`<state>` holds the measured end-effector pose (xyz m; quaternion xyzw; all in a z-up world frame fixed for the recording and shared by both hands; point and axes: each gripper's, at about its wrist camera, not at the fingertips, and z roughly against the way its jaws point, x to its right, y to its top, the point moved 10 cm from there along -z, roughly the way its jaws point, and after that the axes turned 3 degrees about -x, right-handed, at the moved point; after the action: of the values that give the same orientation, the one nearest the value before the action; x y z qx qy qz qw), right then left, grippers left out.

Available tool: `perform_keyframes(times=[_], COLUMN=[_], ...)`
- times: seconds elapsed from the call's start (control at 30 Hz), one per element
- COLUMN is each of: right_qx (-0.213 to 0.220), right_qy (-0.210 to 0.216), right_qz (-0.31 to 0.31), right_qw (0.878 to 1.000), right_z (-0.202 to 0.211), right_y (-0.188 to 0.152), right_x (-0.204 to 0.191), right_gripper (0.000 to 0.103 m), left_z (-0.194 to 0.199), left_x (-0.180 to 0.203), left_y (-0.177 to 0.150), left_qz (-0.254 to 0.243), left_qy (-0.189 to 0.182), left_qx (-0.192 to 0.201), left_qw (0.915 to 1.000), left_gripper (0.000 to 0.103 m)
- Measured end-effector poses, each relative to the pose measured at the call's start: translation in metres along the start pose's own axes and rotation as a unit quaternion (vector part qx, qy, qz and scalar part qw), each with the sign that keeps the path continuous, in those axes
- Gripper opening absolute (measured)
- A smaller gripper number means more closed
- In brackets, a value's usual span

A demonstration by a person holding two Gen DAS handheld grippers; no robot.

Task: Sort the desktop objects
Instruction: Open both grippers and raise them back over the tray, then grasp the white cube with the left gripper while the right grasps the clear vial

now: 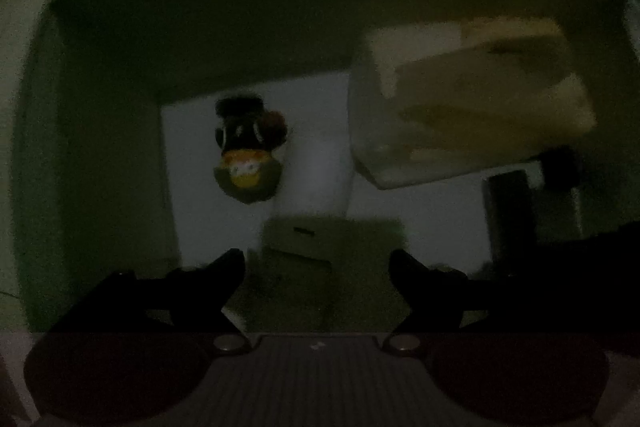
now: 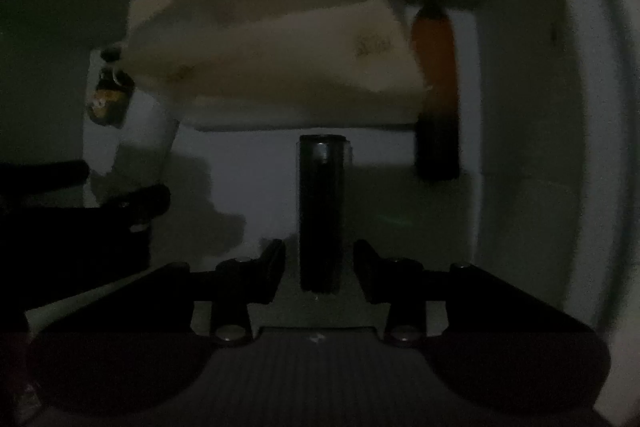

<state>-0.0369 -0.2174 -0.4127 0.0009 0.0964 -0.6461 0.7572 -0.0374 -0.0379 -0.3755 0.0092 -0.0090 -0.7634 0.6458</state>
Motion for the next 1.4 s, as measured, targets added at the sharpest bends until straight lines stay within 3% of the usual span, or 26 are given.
perform_keyframes(times=[0.23, 0.4, 0.53, 0.77, 1.03, 1.4], right_qx=[0.038, 0.082, 0.104, 0.121, 0.141, 0.131], right_qy=[0.001, -0.001, 0.000, -0.001, -0.003, -0.001], right_qz=[0.017, 0.021, 0.016, 0.005, -0.008, -0.022], right_qw=[0.999, 0.996, 0.994, 0.993, 0.990, 0.991], right_z=[0.084, 0.175, 0.230, 0.245, 0.260, 0.210], right_y=[0.001, 0.016, 0.028, 0.059, 0.094, 0.151], right_x=[-0.005, -0.015, -0.020, -0.015, -0.010, 0.028], right_gripper=[0.042, 0.042, 0.042, 0.042, 0.042, 0.042], left_z=[0.082, 0.148, 0.188, 0.238, 0.203, 0.139], left_x=[0.001, 0.004, 0.000, 0.001, 0.020, 0.031], left_y=[0.008, 0.064, 0.082, 0.101, 0.137, 0.189], left_qz=[-0.017, -0.023, -0.036, -0.007, -0.009, -0.003], left_qy=[-0.007, -0.006, 0.001, -0.014, -0.022, -0.022], left_qx=[0.028, 0.070, 0.087, 0.119, 0.109, 0.091], left_qw=[0.9994, 0.9973, 0.9956, 0.9928, 0.9937, 0.9956], left_gripper=[0.080, 0.082, 0.086, 0.087, 0.086, 0.085])
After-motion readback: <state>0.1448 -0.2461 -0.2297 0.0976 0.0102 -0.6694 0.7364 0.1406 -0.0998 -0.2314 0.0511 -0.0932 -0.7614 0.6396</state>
